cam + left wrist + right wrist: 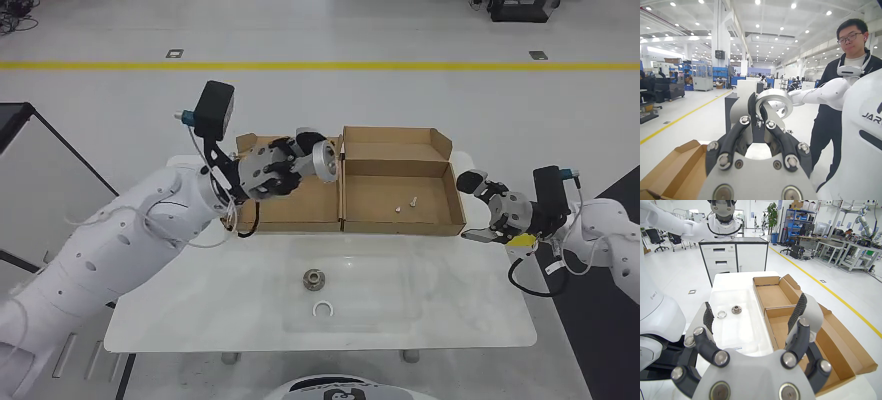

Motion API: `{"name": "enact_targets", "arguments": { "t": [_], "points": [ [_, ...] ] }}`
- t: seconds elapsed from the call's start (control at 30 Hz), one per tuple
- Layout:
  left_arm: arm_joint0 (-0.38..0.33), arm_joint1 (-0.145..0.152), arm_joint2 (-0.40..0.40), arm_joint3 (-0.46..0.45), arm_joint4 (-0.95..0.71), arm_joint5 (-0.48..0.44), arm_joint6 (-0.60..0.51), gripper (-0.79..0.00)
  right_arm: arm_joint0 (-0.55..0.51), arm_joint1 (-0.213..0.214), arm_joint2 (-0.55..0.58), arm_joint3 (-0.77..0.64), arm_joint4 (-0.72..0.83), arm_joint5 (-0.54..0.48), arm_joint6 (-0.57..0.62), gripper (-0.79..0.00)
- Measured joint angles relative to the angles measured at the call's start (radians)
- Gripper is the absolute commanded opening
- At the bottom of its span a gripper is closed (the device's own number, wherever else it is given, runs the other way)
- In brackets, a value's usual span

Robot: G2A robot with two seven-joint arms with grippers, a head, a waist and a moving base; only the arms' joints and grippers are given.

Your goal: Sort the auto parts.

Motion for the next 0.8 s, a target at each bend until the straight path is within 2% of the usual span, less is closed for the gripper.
{"name": "enact_targets", "arguments": {
  "t": [0.23, 0.37, 0.53, 0.8],
  "points": [
    [-0.17, -0.096, 0.076, 0.178, -0.105, 0.001, -0.231, -0.785, 0.0, 0.0, 0.0, 0.0, 0.0, 0.0, 0.0, 0.0],
    [-0.24, -0.15, 0.13, 0.278, -0.145, 0.015, -0.36, -0.785, 0.0, 0.0, 0.0, 0.0, 0.0, 0.0, 0.0, 0.0],
    [-0.289, -0.212, 0.198, 0.402, -0.155, 0.034, -0.523, -0.785, 0.0, 0.0, 0.0, 0.0, 0.0, 0.0, 0.0, 0.0],
    [-0.316, -0.291, 0.26, 0.566, -0.104, 0.057, -0.661, -0.785, 0.0, 0.0, 0.0, 0.0, 0.0, 0.0, 0.0, 0.0]
  ]
}}
